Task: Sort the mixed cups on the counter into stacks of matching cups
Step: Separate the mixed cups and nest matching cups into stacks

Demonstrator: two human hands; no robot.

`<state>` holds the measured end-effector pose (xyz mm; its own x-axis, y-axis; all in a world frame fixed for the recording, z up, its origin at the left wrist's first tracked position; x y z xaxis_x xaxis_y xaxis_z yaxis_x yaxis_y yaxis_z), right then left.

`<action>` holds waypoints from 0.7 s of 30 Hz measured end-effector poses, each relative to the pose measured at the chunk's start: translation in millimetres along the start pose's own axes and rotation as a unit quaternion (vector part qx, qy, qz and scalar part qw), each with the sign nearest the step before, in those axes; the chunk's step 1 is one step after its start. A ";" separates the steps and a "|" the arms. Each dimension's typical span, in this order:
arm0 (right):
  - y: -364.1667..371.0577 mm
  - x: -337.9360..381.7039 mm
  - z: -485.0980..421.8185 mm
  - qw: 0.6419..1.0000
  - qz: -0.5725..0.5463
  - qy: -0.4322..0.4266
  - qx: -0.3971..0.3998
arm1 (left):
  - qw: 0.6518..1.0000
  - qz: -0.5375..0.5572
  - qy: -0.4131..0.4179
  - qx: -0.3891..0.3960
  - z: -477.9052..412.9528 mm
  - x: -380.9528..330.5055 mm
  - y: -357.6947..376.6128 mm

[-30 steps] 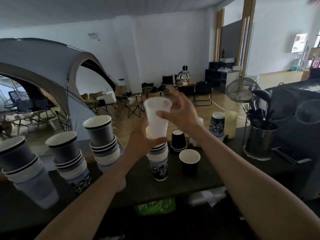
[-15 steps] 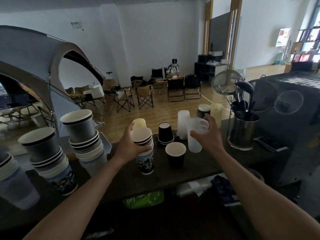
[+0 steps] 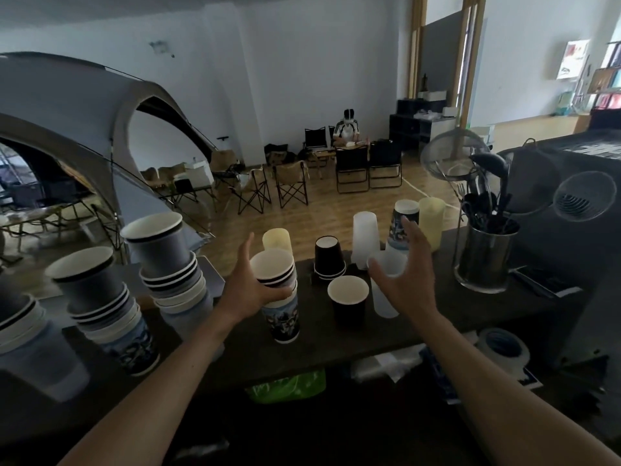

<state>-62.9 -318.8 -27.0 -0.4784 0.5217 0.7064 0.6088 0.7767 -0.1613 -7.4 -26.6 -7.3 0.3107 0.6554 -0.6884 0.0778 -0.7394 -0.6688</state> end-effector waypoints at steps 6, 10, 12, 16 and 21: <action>70.5 80.2 -12.3 0.961 -0.025 0.001 0.275 | 0.997 0.073 -0.027 0.001 12.4 9.4 17.8; 104.8 89.1 -11.3 0.924 0.001 0.023 0.382 | 0.999 0.036 -0.025 -0.006 16.5 4.0 18.6; 111.9 88.5 -11.4 0.924 0.011 0.041 0.379 | 0.999 0.040 -0.026 -0.015 19.5 1.8 18.9; 118.3 94.6 -10.2 0.919 0.016 0.031 0.393 | 0.997 0.062 -0.038 -0.041 27.7 7.0 17.2; 122.8 99.3 -12.3 0.906 -0.076 0.108 0.402 | 0.995 0.076 -0.045 -0.038 34.5 7.9 7.6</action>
<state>-27.9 -176.0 31.9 -0.3309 0.3729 0.8668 -0.1530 0.8853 -0.4392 -37.0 -21.7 -27.5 0.2375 0.5440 -0.8048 0.1081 -0.8381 -0.5346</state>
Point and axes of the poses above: each hand's wrist, its own z-axis away from the middle knuckle, its own y-axis out of the palm, x = y × z, the point moved 2 cm from there along -z, towards the middle knuckle, and after that the axes turned 9 degrees about -z, right-handed, at the moved point
